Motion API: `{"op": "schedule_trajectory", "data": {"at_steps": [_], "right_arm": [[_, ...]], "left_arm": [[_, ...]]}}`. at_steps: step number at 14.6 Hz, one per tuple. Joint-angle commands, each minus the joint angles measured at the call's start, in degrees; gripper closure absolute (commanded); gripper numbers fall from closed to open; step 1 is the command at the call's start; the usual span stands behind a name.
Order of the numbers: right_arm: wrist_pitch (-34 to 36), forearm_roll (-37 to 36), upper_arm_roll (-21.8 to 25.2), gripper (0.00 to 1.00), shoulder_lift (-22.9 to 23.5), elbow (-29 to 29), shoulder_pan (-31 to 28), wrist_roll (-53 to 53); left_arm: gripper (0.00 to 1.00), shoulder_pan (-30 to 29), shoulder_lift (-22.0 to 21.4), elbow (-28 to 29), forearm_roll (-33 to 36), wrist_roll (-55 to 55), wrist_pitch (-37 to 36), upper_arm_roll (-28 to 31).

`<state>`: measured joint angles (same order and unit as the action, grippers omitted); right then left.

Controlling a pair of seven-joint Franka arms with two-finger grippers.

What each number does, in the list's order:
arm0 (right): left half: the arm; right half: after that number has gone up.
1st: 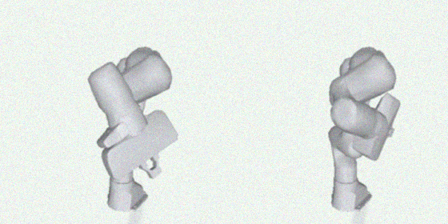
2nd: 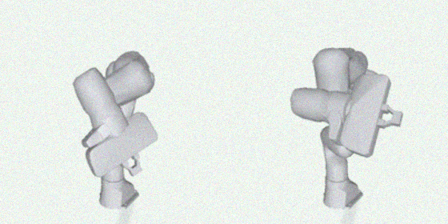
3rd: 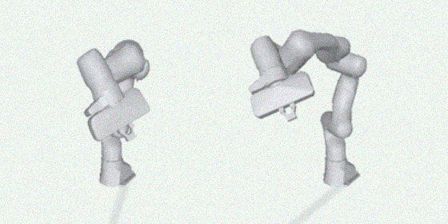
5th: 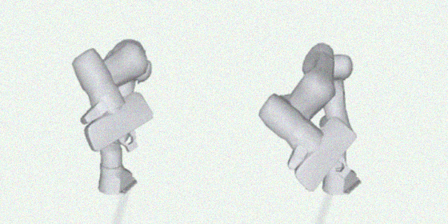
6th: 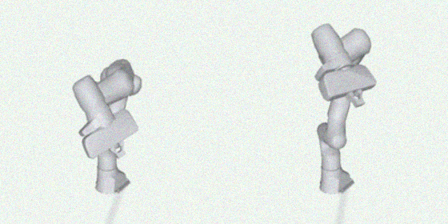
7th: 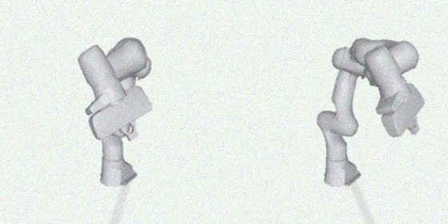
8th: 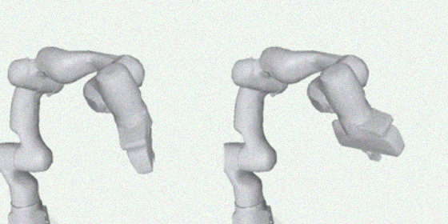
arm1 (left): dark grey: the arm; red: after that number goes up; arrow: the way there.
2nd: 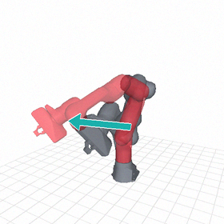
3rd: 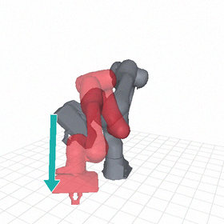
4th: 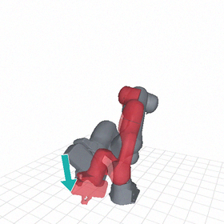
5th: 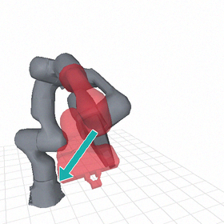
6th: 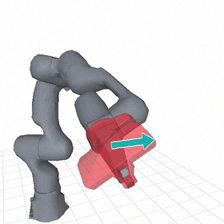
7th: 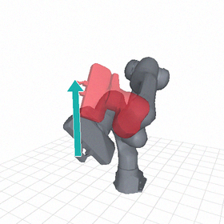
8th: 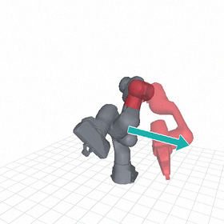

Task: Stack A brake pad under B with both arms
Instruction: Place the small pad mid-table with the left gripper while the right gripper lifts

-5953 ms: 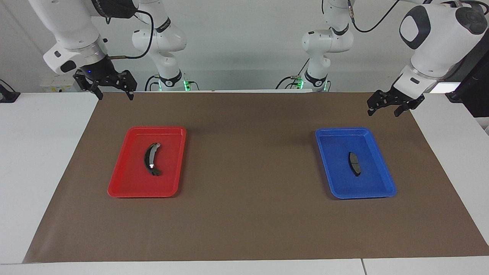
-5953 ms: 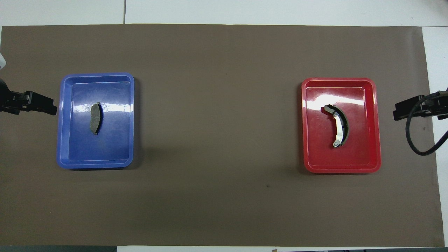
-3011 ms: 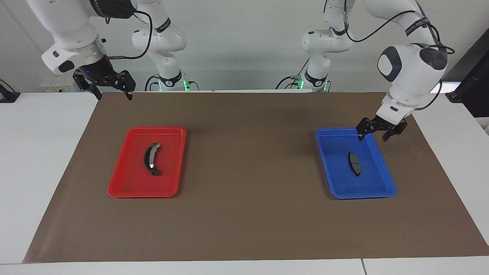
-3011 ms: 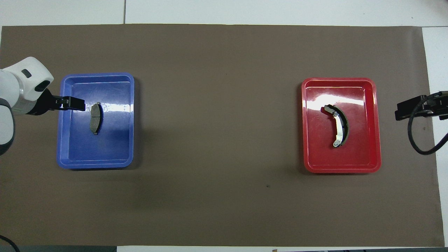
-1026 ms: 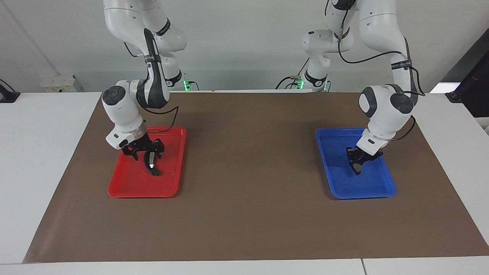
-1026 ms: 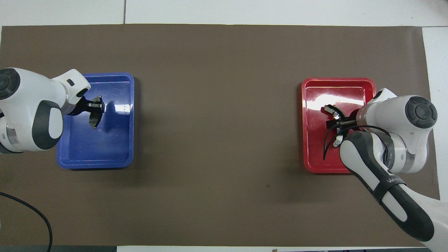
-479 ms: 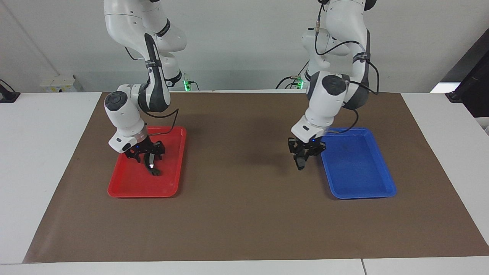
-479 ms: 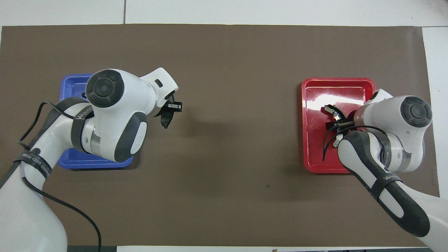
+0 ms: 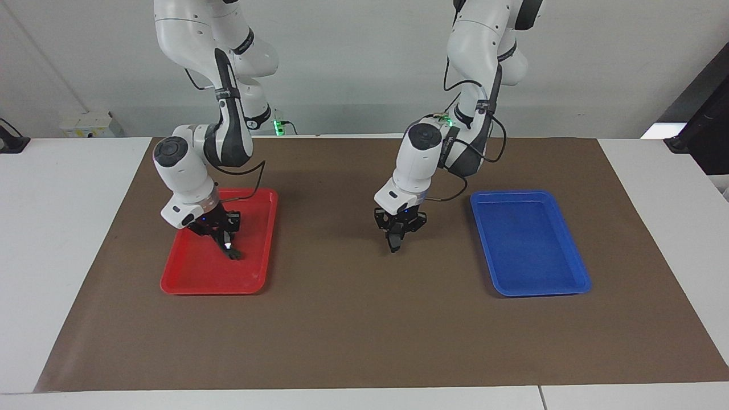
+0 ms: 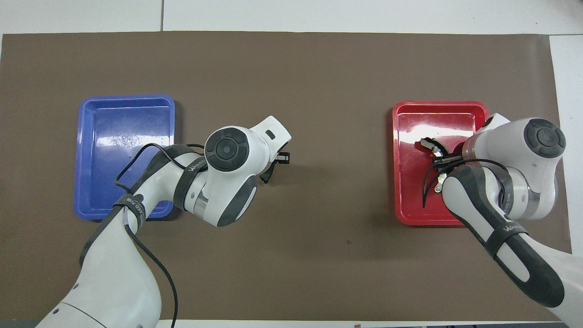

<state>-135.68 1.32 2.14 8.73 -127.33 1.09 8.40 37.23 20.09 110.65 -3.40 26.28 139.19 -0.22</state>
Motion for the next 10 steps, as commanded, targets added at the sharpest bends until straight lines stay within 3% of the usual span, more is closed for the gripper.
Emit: {"op": "schedule_trajectory", "data": {"at_steps": [1, 2, 4, 8, 10], "right_arm": [[6.7, 1.5, -0.5, 1.00, -0.7, 4.8, 0.0, -1.9], [7.4, 1.5, -0.6, 1.00, -0.8, 5.3, 0.0, -3.4], [7.5, 1.4, -1.1, 1.00, -0.9, 5.3, 2.0, -5.1], [7.5, 0.8, -1.1, 1.00, -0.9, 5.7, 5.3, -8.9], [7.1, 0.8, -1.1, 1.00, -0.4, 7.0, 10.3, -17.8]], "left_arm": [[0.94, 1.8, 0.7, -0.2, -0.6, 1.1, 0.9, 0.9], [0.77, 1.8, 0.7, -0.2, -0.6, 1.1, 0.3, 0.9], [0.01, 1.7, 0.7, 0.1, -0.6, 1.1, 0.2, 1.0], [0.00, -1.4, -0.4, -0.3, -0.6, 0.2, -1.8, 1.2], [0.00, -4.7, -3.4, -0.6, -0.6, -1.5, -5.8, 1.2]]}}
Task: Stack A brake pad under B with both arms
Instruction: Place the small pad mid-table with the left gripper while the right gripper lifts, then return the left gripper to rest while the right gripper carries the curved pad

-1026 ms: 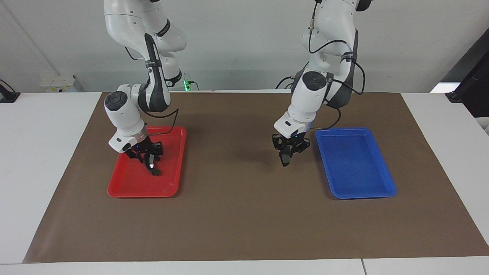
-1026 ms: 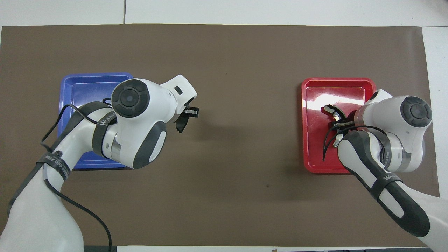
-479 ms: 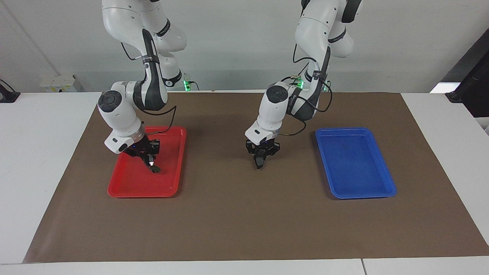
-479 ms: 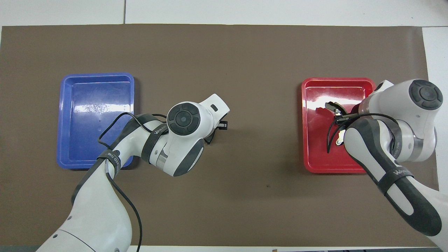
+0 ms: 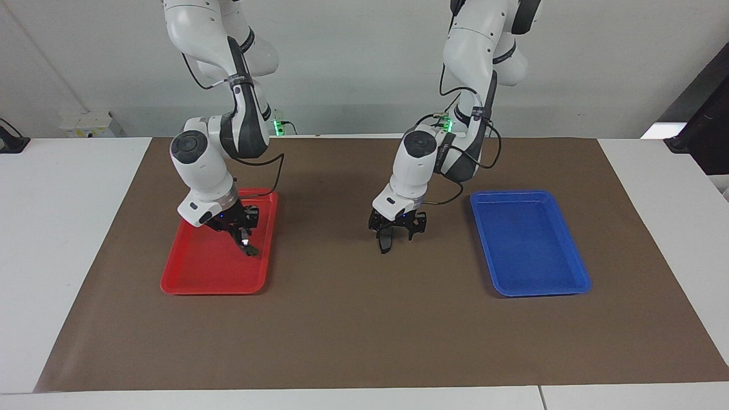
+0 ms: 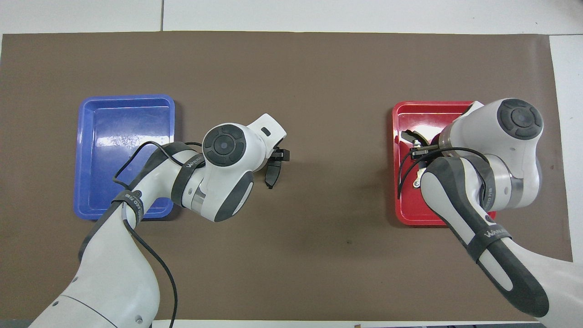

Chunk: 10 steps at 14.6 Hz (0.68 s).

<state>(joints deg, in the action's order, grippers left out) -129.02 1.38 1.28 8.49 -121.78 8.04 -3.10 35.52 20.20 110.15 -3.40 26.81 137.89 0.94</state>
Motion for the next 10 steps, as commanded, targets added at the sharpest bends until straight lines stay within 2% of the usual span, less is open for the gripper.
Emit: {"op": "schedule_trajectory", "data": {"at_steps": [1, 3, 6, 10], "right_arm": [[0.4, 0.7, -0.2, 1.00, 0.0, 2.0, 5.5, -10.8], [-0.3, 1.3, -0.3, 1.00, 1.2, 3.0, 10.1, -21.2], [-0.2, 1.4, -0.4, 1.00, 5.7, 8.9, 17.2, -37.2], [-1.6, 4.1, -0.4, 1.00, 11.2, 15.6, 23.3, -45.0]], "left_arm": [[0.00, -4.7, -5.4, -0.1, -0.6, -4.6, -6.6, 0.0], [0.00, -8.7, -7.7, -0.8, -0.6, -10.6, -11.5, 0.2], [0.00, -16.5, -9.6, -5.2, -0.6, -20.8, -21.6, 0.3], [0.00, -26.2, -10.4, -12.4, -0.6, -33.7, -31.9, 0.4]]}}
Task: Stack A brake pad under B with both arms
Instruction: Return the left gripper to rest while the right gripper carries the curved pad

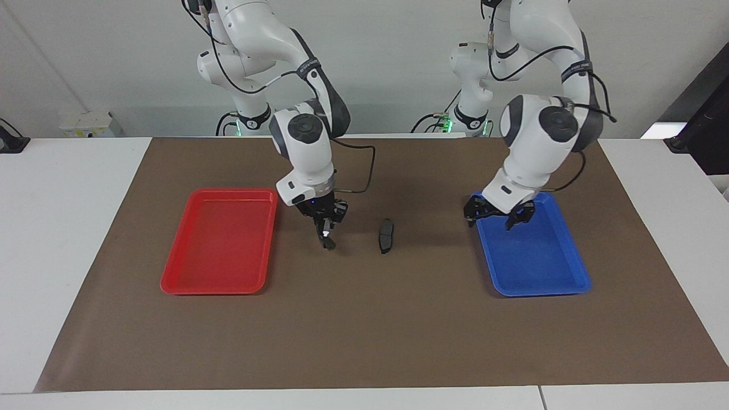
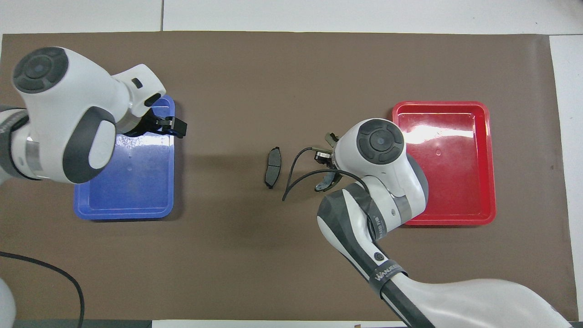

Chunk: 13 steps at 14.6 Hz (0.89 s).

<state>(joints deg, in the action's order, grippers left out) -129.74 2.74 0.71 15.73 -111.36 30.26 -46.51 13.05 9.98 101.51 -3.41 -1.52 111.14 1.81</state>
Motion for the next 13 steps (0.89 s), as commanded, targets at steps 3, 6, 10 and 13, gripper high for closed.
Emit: {"op": "schedule_trajectory", "data": {"at_steps": [3, 6, 10, 13], "right_arm": [[-2.2, 3.3, 0.2, 1.00, 7.2, 8.6, 3.6, -1.7], [-2.3, 2.8, -0.9, 1.00, 10.2, 11.4, 4.5, -0.9], [-3.5, 2.6, -1.0, 1.00, 11.9, 12.2, 6.2, -0.3], [-3.4, 1.6, -1.0, 1.00, 12.2, 12.2, 6.6, 0.4]], "left_arm": [[0.00, -8.7, -2.4, -5.4, -0.5, -11.6, -9.4, -0.5], [0.00, -11.3, -5.6, -5.4, 0.0, -13.4, -12.4, -0.4], [0.00, -12.6, -8.8, -5.4, 2.3, -13.6, -16.2, -0.4], [0.00, -15.1, -10.1, -5.4, 2.4, -18.4, -17.4, -0.4]]}}
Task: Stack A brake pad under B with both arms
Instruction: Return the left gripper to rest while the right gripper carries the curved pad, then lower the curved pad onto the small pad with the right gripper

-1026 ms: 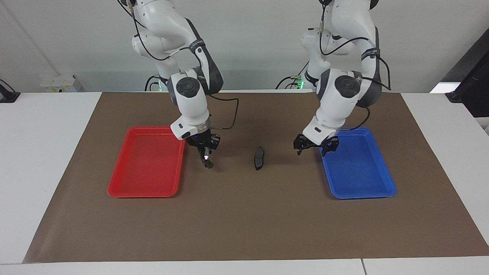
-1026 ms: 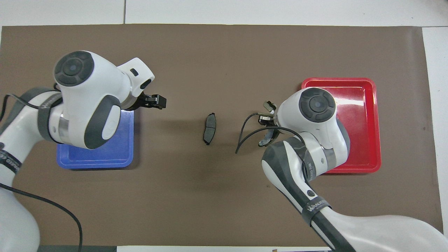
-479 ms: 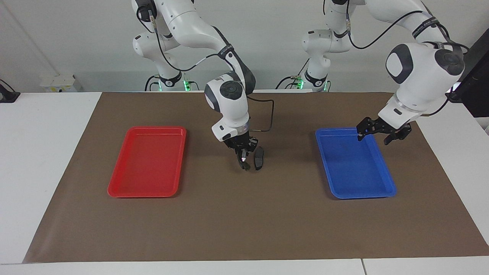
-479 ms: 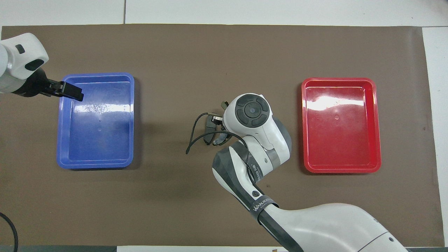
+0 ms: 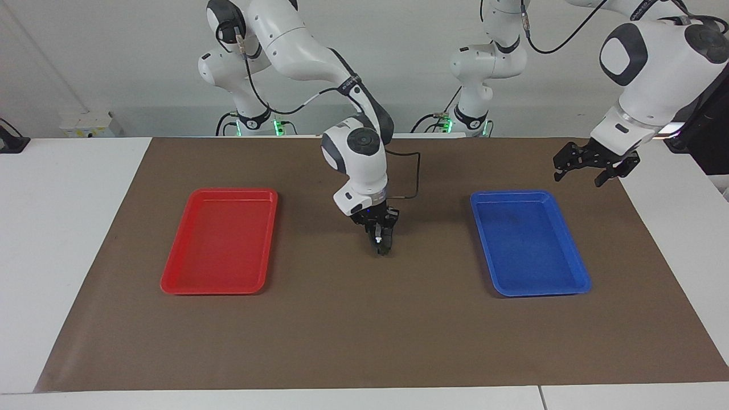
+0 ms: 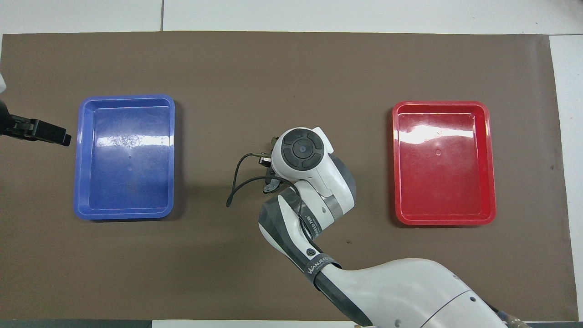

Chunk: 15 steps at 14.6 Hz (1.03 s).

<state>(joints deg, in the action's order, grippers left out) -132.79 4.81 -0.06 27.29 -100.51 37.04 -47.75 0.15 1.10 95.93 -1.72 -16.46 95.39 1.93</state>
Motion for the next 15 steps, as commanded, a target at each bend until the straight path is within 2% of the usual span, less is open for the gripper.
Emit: {"op": "schedule_trajectory", "data": {"at_steps": [1, 7, 13, 15], "right_arm": [[-0.4, -0.5, -0.2, 1.00, 0.7, 1.3, -0.2, 2.0], [-0.5, -0.6, -0.2, 1.00, 0.7, 1.1, -0.1, 2.8], [-1.3, -0.6, -0.2, 0.99, 0.7, 0.7, 0.1, 3.0], [-1.9, -0.5, -0.3, 0.93, 0.8, 0.4, 0.1, 3.1]], "left_arm": [[0.00, -2.4, -1.3, 0.2, 0.7, -3.8, -2.0, -0.5], [0.00, -0.5, -1.3, 0.2, 0.7, 5.3, -2.5, -1.7], [0.00, 0.5, -2.3, 0.5, 0.1, 5.5, -4.2, -2.0], [0.00, 0.5, -2.3, 0.7, 0.1, 5.4, -4.2, -2.0]]}}
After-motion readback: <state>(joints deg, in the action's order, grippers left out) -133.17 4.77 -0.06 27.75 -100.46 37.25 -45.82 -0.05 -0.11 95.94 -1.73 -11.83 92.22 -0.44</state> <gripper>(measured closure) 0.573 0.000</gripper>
